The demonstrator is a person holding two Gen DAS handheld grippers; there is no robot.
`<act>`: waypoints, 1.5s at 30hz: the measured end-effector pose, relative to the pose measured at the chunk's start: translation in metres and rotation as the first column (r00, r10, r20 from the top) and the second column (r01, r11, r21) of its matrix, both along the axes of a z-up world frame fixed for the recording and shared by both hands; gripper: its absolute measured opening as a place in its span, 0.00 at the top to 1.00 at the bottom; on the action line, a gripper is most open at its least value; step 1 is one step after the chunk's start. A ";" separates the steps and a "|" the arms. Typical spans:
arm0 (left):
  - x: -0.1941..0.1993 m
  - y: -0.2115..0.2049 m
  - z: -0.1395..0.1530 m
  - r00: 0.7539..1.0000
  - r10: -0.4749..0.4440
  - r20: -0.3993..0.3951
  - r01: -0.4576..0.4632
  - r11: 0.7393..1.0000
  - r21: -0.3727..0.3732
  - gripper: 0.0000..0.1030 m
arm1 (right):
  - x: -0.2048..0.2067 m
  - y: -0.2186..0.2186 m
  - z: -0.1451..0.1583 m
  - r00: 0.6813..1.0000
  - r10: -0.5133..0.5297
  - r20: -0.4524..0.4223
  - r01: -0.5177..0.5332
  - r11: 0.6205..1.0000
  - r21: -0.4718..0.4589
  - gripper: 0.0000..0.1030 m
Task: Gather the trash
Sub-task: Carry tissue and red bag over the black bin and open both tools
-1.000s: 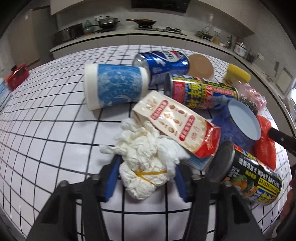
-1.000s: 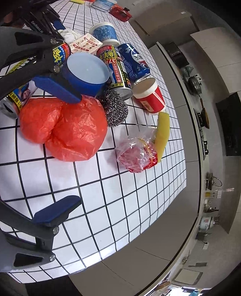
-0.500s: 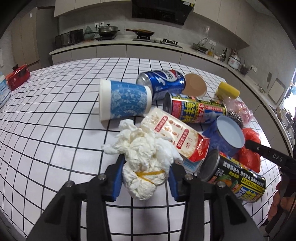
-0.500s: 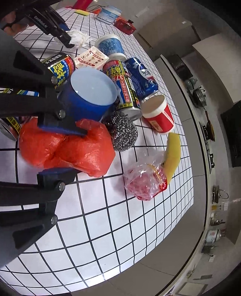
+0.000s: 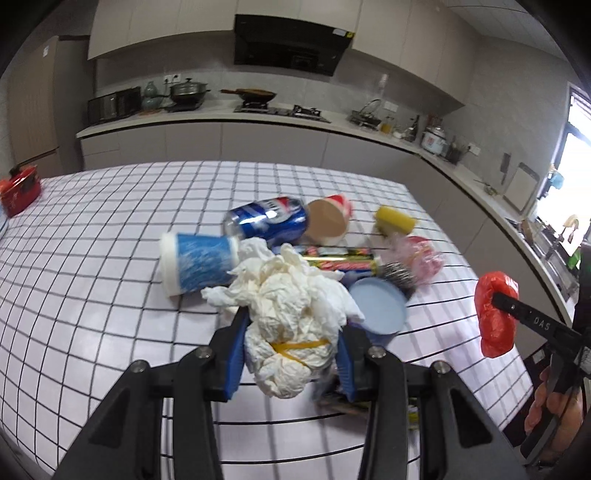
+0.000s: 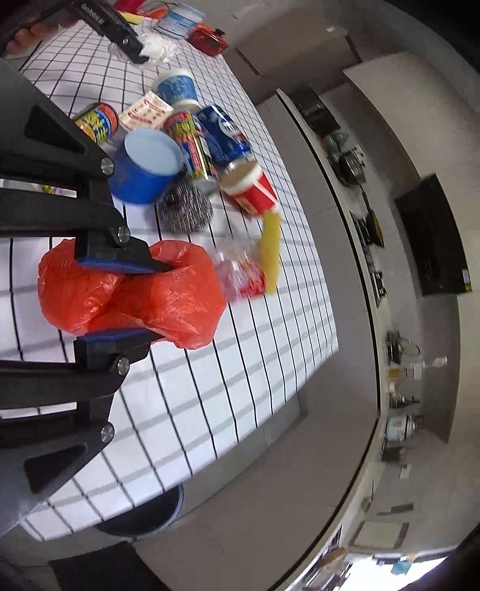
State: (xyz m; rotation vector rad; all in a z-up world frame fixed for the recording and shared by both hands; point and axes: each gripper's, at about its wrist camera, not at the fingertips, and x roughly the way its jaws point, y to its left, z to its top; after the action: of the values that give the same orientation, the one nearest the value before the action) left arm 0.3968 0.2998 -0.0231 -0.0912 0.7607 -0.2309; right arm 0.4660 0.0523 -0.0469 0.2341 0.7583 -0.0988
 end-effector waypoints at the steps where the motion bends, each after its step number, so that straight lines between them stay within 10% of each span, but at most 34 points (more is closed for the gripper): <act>1: 0.000 -0.007 0.002 1.000 -0.013 0.003 0.013 1.000 -0.005 0.58 | -0.005 -0.015 0.003 1.000 -0.031 0.004 0.031 0.999 -0.007 0.74; 12: -0.008 -0.151 0.007 0.984 -0.178 0.007 0.178 0.983 -0.043 0.58 | -0.054 -0.204 -0.017 0.958 -0.286 -0.034 0.285 0.958 -0.036 0.74; 21: -0.016 -0.307 -0.011 0.985 -0.168 -0.034 0.166 0.984 -0.060 0.58 | -0.024 -0.348 -0.108 0.961 -0.150 -0.234 0.161 0.986 0.033 0.71; 25: -0.016 -0.364 -0.023 0.979 -0.188 -0.073 0.184 0.981 -0.060 0.58 | -0.009 -0.377 -0.125 0.957 -0.083 -0.279 0.095 0.995 0.031 0.48; 37: -0.010 -0.489 -0.078 0.926 -0.310 -0.214 0.324 0.946 0.030 0.56 | -0.045 -0.440 -0.095 0.976 -0.106 -0.188 0.118 0.992 0.054 0.47; 45: -0.015 -0.518 -0.092 0.912 -0.311 -0.268 0.337 0.940 0.056 0.35 | -0.065 -0.466 -0.077 0.974 -0.168 -0.151 0.177 0.983 0.051 0.46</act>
State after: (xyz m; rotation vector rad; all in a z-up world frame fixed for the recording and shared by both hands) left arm 0.3820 -0.2184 -0.1148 0.1060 1.0438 -0.5046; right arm 0.4014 -0.4141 -0.1239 0.3568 0.8866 -0.2588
